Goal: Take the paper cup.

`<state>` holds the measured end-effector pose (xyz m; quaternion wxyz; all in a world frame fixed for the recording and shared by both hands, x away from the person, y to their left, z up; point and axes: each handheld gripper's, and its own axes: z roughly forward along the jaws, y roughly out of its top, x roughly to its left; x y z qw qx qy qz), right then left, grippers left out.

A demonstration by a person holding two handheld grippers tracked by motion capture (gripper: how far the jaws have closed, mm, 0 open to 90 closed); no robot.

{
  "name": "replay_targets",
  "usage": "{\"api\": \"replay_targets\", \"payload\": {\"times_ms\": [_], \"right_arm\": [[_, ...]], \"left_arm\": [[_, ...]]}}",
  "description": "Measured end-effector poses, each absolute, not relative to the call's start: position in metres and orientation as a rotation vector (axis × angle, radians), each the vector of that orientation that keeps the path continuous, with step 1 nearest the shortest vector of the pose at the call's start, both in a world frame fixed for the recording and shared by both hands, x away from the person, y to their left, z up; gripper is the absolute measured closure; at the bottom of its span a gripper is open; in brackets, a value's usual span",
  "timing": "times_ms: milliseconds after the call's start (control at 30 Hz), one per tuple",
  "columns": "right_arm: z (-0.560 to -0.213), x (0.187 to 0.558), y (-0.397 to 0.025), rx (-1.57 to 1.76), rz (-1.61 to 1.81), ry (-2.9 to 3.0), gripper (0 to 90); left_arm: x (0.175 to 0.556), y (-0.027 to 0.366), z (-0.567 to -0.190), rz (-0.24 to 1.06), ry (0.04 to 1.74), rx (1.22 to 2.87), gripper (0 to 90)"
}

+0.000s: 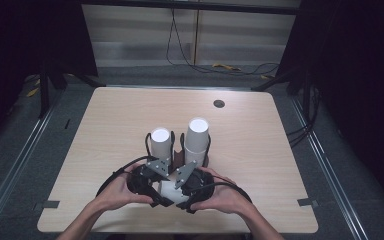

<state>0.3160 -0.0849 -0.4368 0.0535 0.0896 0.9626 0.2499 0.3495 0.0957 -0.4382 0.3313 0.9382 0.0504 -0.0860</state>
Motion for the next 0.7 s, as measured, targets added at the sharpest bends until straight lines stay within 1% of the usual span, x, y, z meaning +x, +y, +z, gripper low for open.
{"api": "replay_targets", "payload": {"times_ms": [133, 200, 267, 400, 533, 567, 700], "right_arm": [[-0.438, 0.318, -0.087, 0.285, 0.803, 2.933, 23.6], [-0.437, 0.319, -0.089, 0.298, 0.850, 2.923, 17.6], [-0.436, 0.319, -0.092, 0.333, 0.890, 2.904, 14.4], [-0.432, 0.320, -0.098, 0.349, 0.953, 2.892, 14.6], [-0.427, 0.323, -0.109, 0.407, 1.042, 2.854, 14.0], [-0.426, 0.323, -0.110, 0.432, 1.058, 2.847, 13.9], [-0.425, 0.323, -0.119, 0.477, 1.129, 2.806, 13.8]], "left_arm": [[0.348, 0.096, -0.439, -0.226, 0.134, 2.448, 33.8], [0.348, 0.095, -0.439, -0.231, 0.131, 2.446, 33.9], [0.348, 0.096, -0.438, -0.225, 0.139, 2.442, 33.9], [0.350, 0.098, -0.438, -0.232, 0.142, 2.450, 33.8], [0.350, 0.101, -0.439, -0.204, 0.161, 2.428, 33.6], [0.351, 0.102, -0.438, -0.222, 0.164, 2.423, 33.7], [0.351, 0.105, -0.438, -0.204, 0.178, 2.405, 33.7]]}}
